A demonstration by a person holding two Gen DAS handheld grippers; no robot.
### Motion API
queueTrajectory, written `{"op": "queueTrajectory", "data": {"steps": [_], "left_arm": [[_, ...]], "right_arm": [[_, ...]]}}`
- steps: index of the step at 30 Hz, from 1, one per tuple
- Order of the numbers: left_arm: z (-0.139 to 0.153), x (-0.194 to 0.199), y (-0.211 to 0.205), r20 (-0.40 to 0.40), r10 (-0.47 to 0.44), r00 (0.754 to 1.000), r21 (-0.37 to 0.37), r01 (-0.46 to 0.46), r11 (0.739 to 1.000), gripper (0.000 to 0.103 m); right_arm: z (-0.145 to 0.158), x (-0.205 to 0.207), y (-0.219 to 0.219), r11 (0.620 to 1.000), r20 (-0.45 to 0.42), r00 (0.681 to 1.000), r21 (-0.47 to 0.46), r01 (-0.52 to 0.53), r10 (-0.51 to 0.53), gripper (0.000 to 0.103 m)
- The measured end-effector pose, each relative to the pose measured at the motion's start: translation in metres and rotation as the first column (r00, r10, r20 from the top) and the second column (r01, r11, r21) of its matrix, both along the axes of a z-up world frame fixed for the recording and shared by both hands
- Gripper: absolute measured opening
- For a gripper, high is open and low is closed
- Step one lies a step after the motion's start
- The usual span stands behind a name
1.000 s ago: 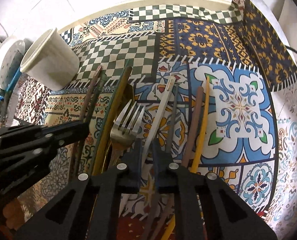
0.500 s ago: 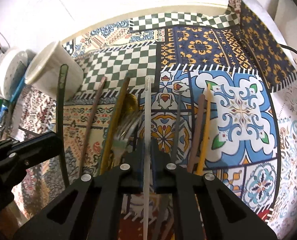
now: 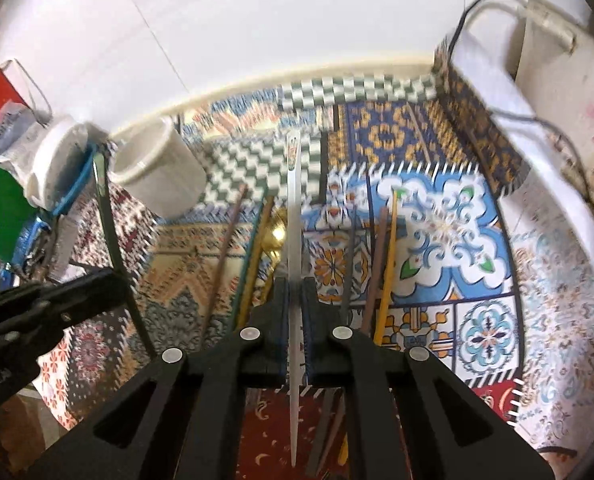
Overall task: Organize utensils
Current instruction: 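Grasp a dark green chopstick with the left tool while the right tool grasps a white printed stick, then lift both held sticks and carry them toward the white cup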
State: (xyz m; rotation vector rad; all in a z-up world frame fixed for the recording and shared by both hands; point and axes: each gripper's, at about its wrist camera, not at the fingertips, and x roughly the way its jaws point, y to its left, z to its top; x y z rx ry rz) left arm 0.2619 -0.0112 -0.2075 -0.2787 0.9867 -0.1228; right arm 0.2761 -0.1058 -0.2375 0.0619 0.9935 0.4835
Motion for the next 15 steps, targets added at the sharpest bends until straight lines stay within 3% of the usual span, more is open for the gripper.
{"op": "queueTrajectory", "data": {"steps": [5,15], "left_arm": [[0.019,-0.013,0.001,0.055,0.004,0.998,0.020,-0.005,1.000,0.003],[0.050,-0.024,0.009,0.148,0.033,0.988,0.042,-0.040,0.998,0.003]], "right_arm": [[0.034,-0.015,-0.003,1.000,0.087,0.996,0.029,0.011,-0.014,0.006],[0.069,-0.022,0.006,0.998,0.186,0.983,0.060,-0.004,-0.007,0.006]]}}
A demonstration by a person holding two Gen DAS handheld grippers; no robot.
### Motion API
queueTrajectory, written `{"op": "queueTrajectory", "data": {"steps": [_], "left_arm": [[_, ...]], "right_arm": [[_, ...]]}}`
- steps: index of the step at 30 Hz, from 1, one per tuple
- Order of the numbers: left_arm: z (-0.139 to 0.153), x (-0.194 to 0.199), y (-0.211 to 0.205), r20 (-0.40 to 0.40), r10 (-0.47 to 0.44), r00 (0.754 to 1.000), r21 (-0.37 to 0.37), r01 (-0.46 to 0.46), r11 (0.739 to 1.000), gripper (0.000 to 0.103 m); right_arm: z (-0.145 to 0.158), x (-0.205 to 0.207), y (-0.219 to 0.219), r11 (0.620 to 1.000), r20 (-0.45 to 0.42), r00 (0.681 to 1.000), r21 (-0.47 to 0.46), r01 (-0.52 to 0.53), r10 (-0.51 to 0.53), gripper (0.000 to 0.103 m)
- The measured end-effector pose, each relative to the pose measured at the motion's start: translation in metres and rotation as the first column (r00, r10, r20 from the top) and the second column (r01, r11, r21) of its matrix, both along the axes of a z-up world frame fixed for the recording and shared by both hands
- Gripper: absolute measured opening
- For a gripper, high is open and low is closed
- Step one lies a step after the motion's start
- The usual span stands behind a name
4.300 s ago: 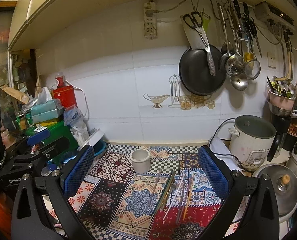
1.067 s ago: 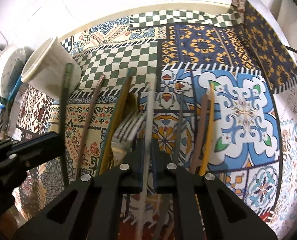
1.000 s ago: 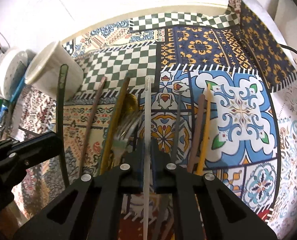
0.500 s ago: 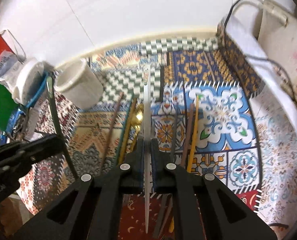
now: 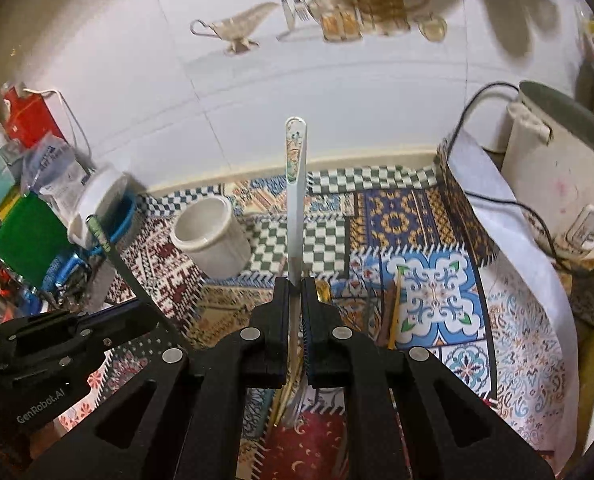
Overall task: Organize utensils
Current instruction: 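Lift both held sticks and carry them toward the white cup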
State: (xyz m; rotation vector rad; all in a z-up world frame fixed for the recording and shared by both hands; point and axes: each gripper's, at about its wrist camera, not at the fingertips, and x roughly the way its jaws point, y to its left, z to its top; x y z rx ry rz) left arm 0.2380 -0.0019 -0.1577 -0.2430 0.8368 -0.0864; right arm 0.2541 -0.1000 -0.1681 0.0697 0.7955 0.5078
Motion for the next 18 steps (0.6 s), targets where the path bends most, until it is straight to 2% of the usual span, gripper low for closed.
{"op": "queueTrajectory", "data": {"steps": [18], "left_arm": [[0.049,0.000,0.043,0.142,0.115,0.983,0.026,-0.120,0.992,0.001]], "right_arm": [[0.053,0.016,0.037,0.994,0.143,0.984,0.027,-0.109,0.104,0.006]]}}
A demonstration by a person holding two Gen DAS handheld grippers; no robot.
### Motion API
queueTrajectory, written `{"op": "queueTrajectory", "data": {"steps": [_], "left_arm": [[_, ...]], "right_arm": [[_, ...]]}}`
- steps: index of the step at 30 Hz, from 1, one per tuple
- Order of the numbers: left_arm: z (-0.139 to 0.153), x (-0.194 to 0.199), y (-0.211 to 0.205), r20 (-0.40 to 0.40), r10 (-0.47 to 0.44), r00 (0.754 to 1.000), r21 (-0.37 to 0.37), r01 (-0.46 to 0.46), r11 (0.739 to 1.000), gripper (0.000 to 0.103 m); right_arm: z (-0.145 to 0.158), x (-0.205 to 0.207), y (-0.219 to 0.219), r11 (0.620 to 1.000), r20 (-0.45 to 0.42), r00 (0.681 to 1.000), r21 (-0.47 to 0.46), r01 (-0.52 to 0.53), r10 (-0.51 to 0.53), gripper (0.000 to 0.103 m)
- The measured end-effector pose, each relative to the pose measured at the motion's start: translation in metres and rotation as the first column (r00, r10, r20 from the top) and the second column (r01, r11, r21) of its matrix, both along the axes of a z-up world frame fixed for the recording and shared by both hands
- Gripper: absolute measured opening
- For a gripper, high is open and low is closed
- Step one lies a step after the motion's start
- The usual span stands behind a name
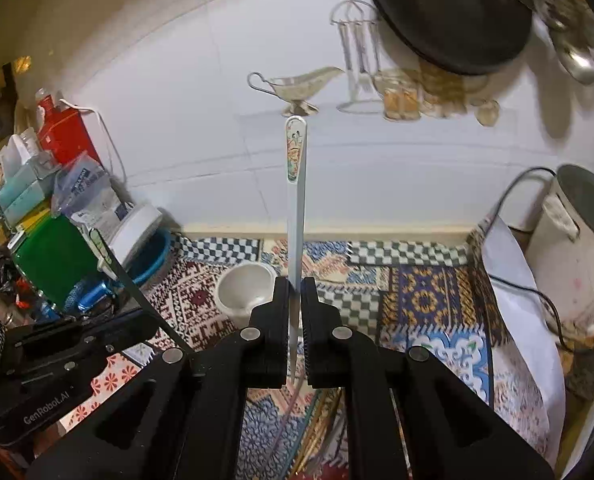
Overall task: Organize utensils
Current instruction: 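Lift both held sticks and carry them toward the white cup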
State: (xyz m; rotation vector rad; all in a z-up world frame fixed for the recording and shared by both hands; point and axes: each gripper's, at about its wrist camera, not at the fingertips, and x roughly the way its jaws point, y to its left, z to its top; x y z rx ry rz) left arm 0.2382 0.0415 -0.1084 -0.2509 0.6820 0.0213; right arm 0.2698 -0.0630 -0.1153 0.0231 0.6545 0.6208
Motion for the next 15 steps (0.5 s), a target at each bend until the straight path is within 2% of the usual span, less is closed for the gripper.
{"op": "queueTrajectory", "data": {"steps": [10,15], "left_arm": [[0.035,0.026,0.035,0.085,0.076,0.994,0.044,-0.080,0.996,0.001],[0.039,0.048,0.051,0.099,0.121,0.988,0.055,-0.127,0.990,0.001]], "right_arm": [[0.032,0.030,0.034,0.997,0.084,0.994,0.030,-0.075,0.072,0.006],[0.033,0.048,0.056,0.994,0.095,0.990,0.027,-0.110,0.107,0.006]]}}
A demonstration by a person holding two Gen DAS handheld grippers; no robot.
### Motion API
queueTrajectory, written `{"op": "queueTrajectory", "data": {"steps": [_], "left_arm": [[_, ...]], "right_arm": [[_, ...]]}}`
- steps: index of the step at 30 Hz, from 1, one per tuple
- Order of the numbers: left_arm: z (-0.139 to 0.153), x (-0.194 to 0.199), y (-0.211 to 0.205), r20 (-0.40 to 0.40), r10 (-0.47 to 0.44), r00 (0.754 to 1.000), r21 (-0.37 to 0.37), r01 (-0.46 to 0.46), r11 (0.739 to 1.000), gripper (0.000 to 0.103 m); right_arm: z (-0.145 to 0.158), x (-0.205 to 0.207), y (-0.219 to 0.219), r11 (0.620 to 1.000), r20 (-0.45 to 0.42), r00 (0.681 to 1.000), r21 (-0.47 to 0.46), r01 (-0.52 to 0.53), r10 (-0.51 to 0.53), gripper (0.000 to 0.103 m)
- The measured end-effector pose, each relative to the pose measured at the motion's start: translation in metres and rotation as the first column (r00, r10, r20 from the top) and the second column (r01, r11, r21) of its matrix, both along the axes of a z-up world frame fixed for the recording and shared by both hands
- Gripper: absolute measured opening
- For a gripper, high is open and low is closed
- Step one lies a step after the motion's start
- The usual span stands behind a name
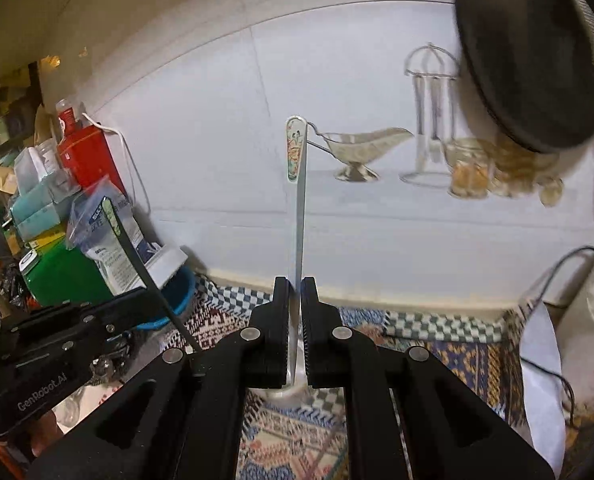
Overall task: Organize utensils
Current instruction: 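Lift both held sticks and carry them toward the white cup, then lower both sticks into the white cup and open both tools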
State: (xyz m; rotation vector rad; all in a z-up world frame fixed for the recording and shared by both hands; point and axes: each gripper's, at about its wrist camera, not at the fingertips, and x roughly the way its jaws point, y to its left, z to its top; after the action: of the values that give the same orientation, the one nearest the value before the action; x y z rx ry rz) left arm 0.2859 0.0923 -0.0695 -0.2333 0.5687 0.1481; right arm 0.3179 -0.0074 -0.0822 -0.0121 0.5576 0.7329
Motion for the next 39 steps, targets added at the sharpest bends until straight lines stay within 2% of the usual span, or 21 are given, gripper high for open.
{"op": "queueTrajectory", "data": {"steps": [5,12,17,21,28,34,39], "left_arm": [[-0.012,0.019,0.014,-0.019,0.035,0.999,-0.007,-0.035,0.999,0.001],[-0.052,0.042,0.026,-0.104,0.060,0.993,-0.020,-0.062,0.998,0.001],[-0.081,0.046,0.029,-0.173,0.063,0.983,-0.037,-0.071,0.997,0.001],[-0.092,0.046,0.029,-0.206,0.057,0.977,-0.050,-0.068,0.996,0.001],[-0.088,0.039,0.024,-0.218,0.044,0.975,-0.031,-0.052,0.998,0.001],[-0.077,0.026,0.018,-0.205,0.030,0.978,-0.016,-0.034,0.999,0.002],[-0.064,0.011,0.011,-0.190,0.016,0.982,-0.003,-0.016,1.000,0.013]], "right_arm": [[-0.017,0.016,0.018,0.999,-0.030,0.999,-0.026,-0.027,0.026,0.006],[-0.058,0.034,0.037,0.996,-0.123,0.992,-0.079,-0.047,0.037,0.006],[-0.078,0.039,0.042,0.991,-0.163,0.986,-0.113,-0.065,0.046,0.006],[-0.090,0.040,0.046,0.986,-0.194,0.979,-0.147,-0.084,0.055,0.006],[-0.097,0.034,0.045,0.979,-0.227,0.971,-0.170,-0.111,0.070,0.006],[-0.091,0.022,0.036,0.978,-0.213,0.974,-0.175,-0.111,0.072,0.019],[-0.078,0.009,0.020,0.981,-0.184,0.981,-0.169,-0.090,0.058,0.022]]}}
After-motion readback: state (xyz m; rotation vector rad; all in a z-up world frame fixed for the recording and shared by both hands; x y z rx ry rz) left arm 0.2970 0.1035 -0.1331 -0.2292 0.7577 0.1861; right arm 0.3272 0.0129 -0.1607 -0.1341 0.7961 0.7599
